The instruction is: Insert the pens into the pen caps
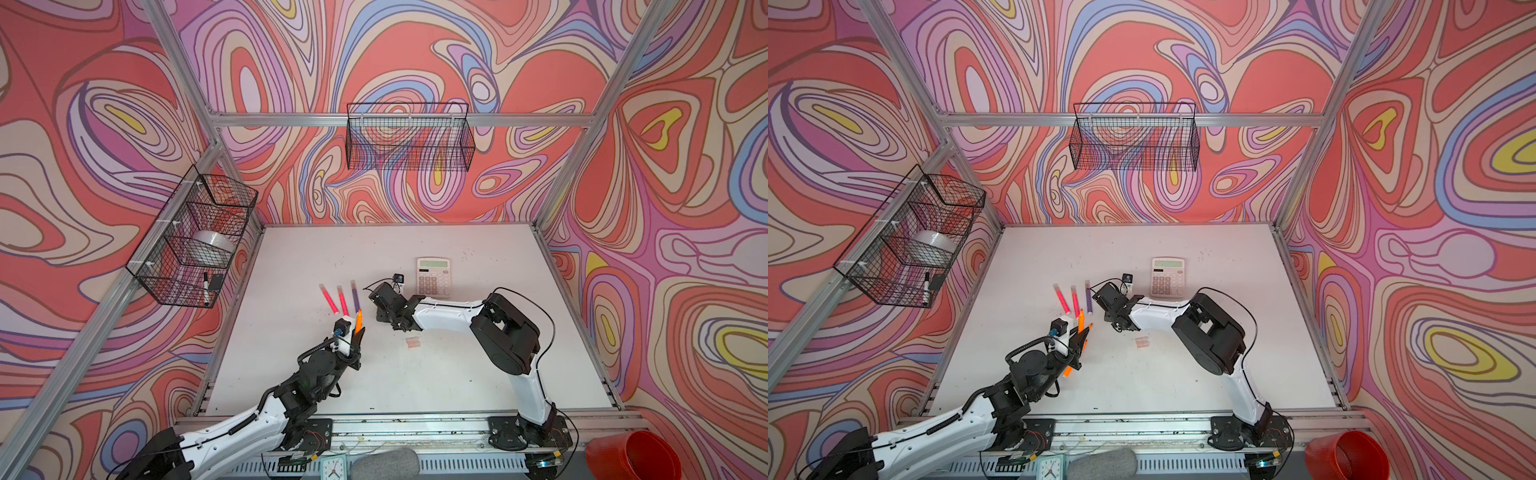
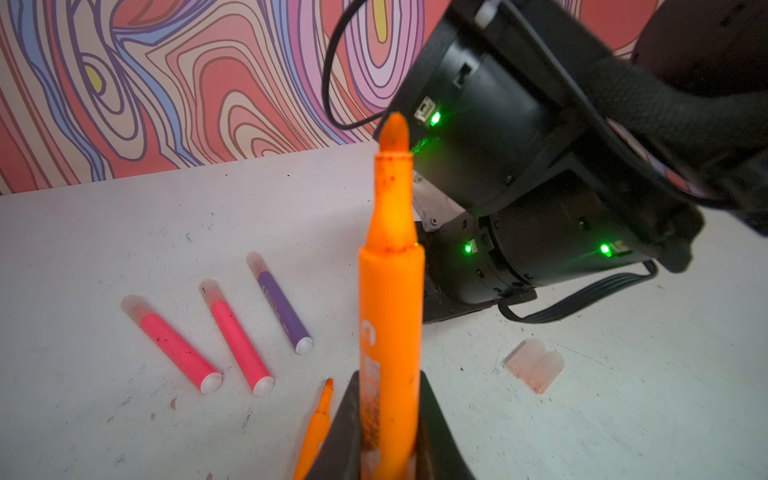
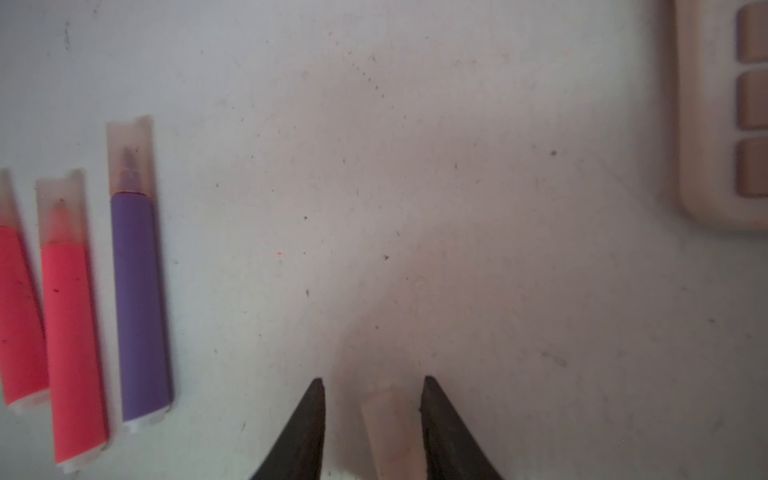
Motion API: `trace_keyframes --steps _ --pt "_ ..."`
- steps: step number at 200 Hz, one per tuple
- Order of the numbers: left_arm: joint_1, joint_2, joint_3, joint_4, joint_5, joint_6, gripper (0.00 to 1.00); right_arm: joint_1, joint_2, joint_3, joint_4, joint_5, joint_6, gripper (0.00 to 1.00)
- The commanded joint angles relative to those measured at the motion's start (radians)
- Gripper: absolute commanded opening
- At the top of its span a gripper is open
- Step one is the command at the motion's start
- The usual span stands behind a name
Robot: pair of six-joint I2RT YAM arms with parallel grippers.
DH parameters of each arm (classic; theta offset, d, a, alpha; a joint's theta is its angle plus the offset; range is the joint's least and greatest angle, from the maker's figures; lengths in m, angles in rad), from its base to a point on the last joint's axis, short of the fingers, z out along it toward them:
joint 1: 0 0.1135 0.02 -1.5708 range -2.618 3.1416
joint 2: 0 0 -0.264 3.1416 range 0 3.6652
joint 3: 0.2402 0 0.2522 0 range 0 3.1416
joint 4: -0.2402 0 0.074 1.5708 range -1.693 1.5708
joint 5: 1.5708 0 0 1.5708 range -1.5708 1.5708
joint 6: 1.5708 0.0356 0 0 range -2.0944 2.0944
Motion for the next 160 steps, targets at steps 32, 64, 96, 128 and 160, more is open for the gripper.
trace_keyframes --steps 32,64,96,128,160 --pt "0.003 -0.035 -0.012 -0.03 -0.025 0.0 0.0 -0.002 0.043 0.012 -0.191 0.025 -0.079 0.36" --pt "0.003 -0.044 -0.01 -0.043 -0.027 0.002 0.0 -0.004 0.062 0.041 -0.22 0.011 -0.099 0.31" --pt "0.002 -0.049 -0.01 -0.047 -0.031 0.003 0.0 -0.002 0.047 0.02 -0.201 -0.02 -0.096 0.31" --pt "0.003 -0.045 -0.006 -0.042 -0.033 0.007 0.0 0.01 0.043 0.016 -0.197 -0.032 -0.089 0.31" --pt "0.002 -0.036 0.001 -0.042 -0.029 0.005 0.0 0.015 0.052 0.019 -0.198 -0.038 -0.08 0.23"
